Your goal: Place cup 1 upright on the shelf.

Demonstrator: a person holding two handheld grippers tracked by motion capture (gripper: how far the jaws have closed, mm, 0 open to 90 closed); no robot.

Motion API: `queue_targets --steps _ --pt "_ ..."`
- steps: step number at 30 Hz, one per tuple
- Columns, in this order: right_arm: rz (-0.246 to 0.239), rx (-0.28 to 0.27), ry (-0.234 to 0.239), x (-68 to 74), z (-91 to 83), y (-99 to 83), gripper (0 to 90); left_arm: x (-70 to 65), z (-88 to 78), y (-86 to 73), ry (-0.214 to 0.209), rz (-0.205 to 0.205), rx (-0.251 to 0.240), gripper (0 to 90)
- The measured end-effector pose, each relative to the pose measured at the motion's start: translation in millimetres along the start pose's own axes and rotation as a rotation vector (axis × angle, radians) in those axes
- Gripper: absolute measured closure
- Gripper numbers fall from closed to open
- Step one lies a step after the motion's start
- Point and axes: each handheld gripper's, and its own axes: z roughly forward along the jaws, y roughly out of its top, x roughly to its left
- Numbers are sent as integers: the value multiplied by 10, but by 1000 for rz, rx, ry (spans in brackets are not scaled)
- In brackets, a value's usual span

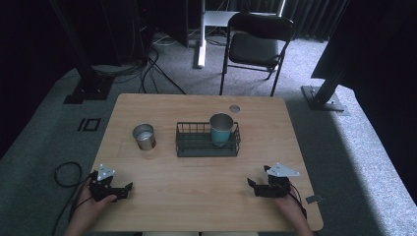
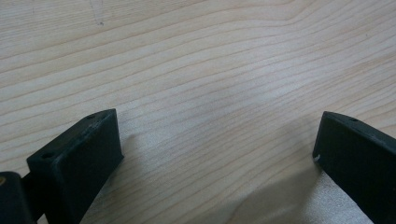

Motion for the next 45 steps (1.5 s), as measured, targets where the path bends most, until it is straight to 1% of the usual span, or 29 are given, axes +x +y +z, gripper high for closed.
queue_targets --steps 4,7,10,13,15,17,20,23,25,27,34,39,40,42,45 --pt "6 5 2 -50 -50 -62 124 0 0 0 0 0 0 17" --pt "13 36 33 -84 -65 -108 125 0 0 0 0 0 0 17" --pt "2 54 20 -80 -74 -158 125 0 0 0 0 0 0 17" --pt "-2 75 20 -75 -73 -196 125 0 0 0 0 0 0 17" --pt "-2 79 24 -75 -80 -206 125 0 0 0 0 -1 0 17" --pt "3 81 15 -85 -85 -217 125 0 0 0 0 0 0 17" --pt "28 98 -13 -126 -75 -245 125 0 0 0 0 0 0 17" --pt "47 111 -25 -155 -74 -256 126 0 0 -1 0 0 0 17" --pt "45 135 -45 -154 -64 -259 128 0 0 -1 0 0 0 17" --pt "38 147 -74 -142 -51 -255 126 0 0 -1 0 0 0 17" --pt "39 147 -74 -142 -50 -254 125 0 0 0 0 0 0 17" --pt "43 147 -83 -143 -49 -254 125 0 0 0 0 -1 0 17" --pt "37 146 -83 -137 -50 -254 126 0 0 0 0 0 0 17" --pt "23 146 -67 -130 -48 -254 126 0 0 0 0 0 0 17" --pt "28 148 -67 -132 -48 -254 125 0 0 0 0 0 0 18"
